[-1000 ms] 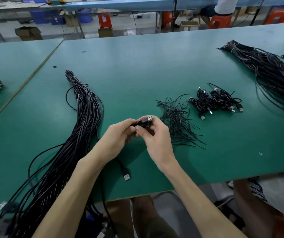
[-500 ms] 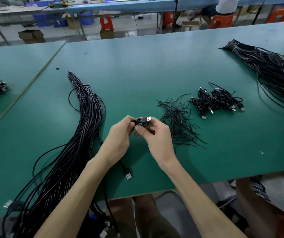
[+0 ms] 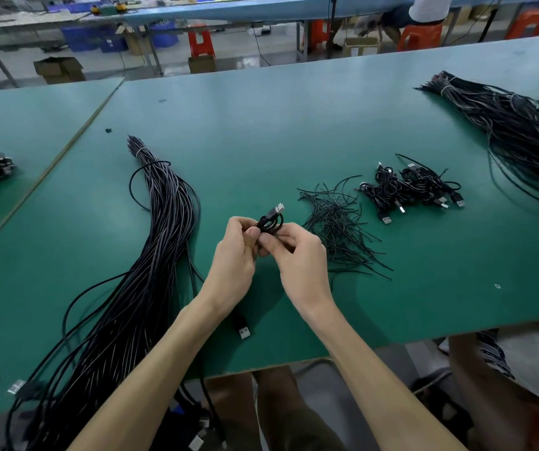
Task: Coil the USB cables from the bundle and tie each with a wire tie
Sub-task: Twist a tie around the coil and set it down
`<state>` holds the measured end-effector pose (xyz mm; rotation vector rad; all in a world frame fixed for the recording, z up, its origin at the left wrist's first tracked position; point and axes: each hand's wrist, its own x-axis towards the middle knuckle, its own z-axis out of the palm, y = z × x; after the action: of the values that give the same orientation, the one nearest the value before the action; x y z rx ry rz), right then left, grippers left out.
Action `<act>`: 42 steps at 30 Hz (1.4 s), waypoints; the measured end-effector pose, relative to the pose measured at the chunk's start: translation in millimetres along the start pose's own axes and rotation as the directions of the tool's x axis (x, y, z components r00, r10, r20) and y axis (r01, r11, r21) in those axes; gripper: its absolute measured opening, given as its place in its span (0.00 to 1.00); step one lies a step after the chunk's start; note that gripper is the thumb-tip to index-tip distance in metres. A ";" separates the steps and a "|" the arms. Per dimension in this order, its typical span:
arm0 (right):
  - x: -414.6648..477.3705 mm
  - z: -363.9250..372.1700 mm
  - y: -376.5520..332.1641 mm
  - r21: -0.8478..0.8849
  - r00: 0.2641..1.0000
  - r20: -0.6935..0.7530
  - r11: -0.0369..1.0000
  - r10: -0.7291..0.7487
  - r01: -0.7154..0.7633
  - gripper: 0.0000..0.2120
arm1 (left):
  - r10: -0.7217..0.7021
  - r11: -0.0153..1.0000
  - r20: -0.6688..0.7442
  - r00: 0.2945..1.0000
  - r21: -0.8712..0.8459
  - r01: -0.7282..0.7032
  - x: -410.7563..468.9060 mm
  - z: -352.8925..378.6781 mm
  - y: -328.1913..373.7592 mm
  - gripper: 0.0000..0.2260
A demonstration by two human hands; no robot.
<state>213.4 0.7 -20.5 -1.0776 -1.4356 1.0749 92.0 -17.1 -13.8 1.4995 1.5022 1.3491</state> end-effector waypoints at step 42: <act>-5.4 9.0 -5.5 -0.352 0.998 0.004 0.934 -0.067 0.064 0.05 | 0.027 0.999 0.221 0.975 0.018 -0.031 5.3 -20.1 -3.2 0.11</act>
<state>204.6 -6.4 -17.1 -1.2724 -1.6874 0.7796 71.4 -16.2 -9.8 1.6321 1.3631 1.1433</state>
